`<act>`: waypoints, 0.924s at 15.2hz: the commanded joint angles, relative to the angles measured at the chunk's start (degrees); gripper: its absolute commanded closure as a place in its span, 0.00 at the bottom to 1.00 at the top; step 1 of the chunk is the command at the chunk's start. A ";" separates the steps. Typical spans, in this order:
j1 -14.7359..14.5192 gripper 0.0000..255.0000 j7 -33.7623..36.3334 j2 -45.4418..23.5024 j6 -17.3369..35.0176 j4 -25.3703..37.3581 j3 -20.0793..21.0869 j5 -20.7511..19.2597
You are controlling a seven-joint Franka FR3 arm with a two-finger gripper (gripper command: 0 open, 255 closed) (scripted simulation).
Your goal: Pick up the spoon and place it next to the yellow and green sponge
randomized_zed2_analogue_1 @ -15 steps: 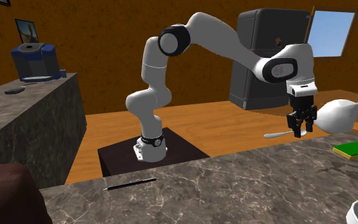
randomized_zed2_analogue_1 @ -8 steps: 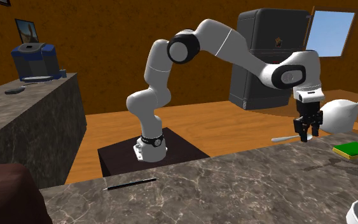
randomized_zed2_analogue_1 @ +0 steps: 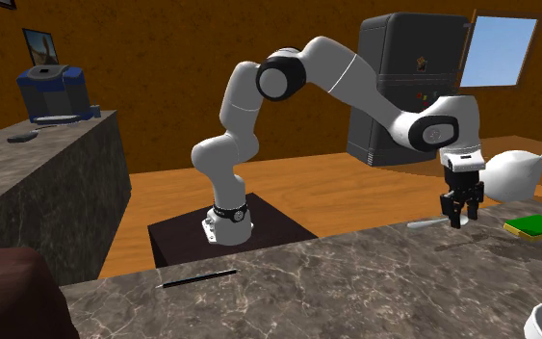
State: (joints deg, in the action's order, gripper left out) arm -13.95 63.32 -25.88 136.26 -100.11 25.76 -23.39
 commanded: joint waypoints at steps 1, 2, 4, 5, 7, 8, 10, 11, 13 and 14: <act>-0.35 1.00 0.62 -0.96 1.11 -0.23 -0.42 -0.74; -0.44 1.00 0.81 -1.24 1.52 -0.38 -0.56 -0.98; -0.44 1.00 0.81 -1.23 1.52 -0.38 -0.56 -0.97; -0.44 1.00 0.81 -1.23 1.52 -0.38 -0.56 -0.97; -0.44 1.00 0.81 -1.23 1.52 -0.38 -0.56 -0.97; -0.44 1.00 0.81 -1.23 1.52 -0.38 -0.56 -0.97; -0.44 1.00 0.81 -1.23 1.51 -0.38 -0.56 -0.97; -0.44 0.00 0.81 -1.23 1.51 -0.38 -0.56 -0.97; -0.44 0.00 0.81 -1.23 1.51 -0.38 -0.56 -0.97; -0.44 0.00 0.81 -1.23 1.51 -0.38 -0.56 -0.97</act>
State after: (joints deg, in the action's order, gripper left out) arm -14.39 64.13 -27.11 137.77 -100.49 25.20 -24.36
